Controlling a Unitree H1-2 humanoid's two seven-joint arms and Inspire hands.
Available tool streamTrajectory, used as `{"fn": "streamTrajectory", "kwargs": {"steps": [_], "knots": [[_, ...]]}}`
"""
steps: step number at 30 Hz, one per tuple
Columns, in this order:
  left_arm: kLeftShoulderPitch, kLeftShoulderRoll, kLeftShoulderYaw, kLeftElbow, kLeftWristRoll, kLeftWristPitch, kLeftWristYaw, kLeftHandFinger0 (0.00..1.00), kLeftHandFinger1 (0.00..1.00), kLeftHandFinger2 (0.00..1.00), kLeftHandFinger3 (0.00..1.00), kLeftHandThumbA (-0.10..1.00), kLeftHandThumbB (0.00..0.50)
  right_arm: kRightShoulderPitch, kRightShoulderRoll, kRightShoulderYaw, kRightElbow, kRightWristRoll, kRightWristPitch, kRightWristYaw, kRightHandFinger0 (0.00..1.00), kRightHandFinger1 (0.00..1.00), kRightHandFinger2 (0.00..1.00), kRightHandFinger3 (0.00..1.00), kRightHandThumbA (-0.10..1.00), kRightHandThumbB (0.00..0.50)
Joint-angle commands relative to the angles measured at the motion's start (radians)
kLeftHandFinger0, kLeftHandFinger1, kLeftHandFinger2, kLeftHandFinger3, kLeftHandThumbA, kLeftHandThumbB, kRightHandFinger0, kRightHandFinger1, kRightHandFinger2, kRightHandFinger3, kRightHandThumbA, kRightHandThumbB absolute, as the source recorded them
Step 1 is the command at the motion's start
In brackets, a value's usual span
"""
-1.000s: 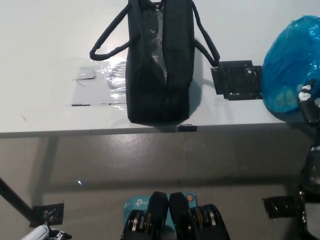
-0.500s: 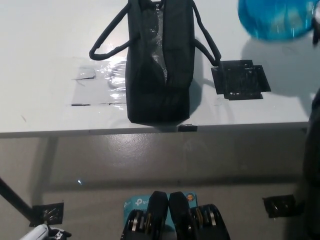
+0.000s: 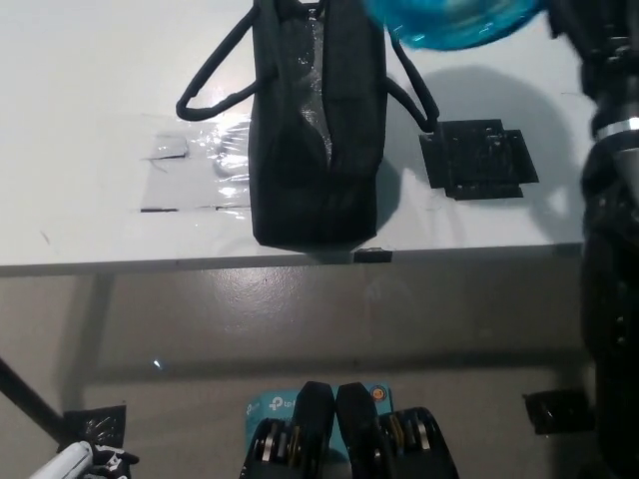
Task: The robot uses its right hand to pick up a stack of plates kept in the middle of the desk and put it inside a bag kept next to it
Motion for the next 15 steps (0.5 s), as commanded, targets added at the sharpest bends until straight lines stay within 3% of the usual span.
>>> {"fn": "streamTrajectory", "kwargs": {"steps": [1, 4, 13, 15], "knots": [[-0.002, 0.039, -0.007, -0.029, -0.014, 0.008, 0.032, 0.74, 0.73, 0.78, 0.84, 0.14, 0.0, -0.017, -0.033, 0.077, -0.043, -0.109, -0.044, 0.029, 0.0, 0.0, 0.0, 0.0, -0.1, 0.3], [-0.002, 0.042, -0.009, -0.035, -0.016, 0.011, 0.035, 0.74, 0.72, 0.77, 0.84, 0.12, 0.0, -0.002, -0.043, 0.12, -0.033, -0.148, -0.063, 0.02, 0.0, 0.0, 0.0, 0.0, -0.1, 0.33], [-0.012, 0.051, -0.021, -0.032, -0.011, 0.017, 0.035, 0.75, 0.74, 0.8, 0.88, 0.18, 0.0, -0.022, -0.042, 0.179, 0.028, -0.269, -0.064, -0.015, 0.0, 0.0, 0.0, 0.0, -0.1, 0.271], [-0.013, 0.052, -0.024, -0.034, -0.013, 0.024, 0.033, 0.75, 0.73, 0.79, 0.87, 0.17, 0.0, -0.017, -0.044, 0.196, 0.045, -0.307, -0.08, -0.022, 0.0, 0.0, 0.0, 0.0, -0.1, 0.285]]}}
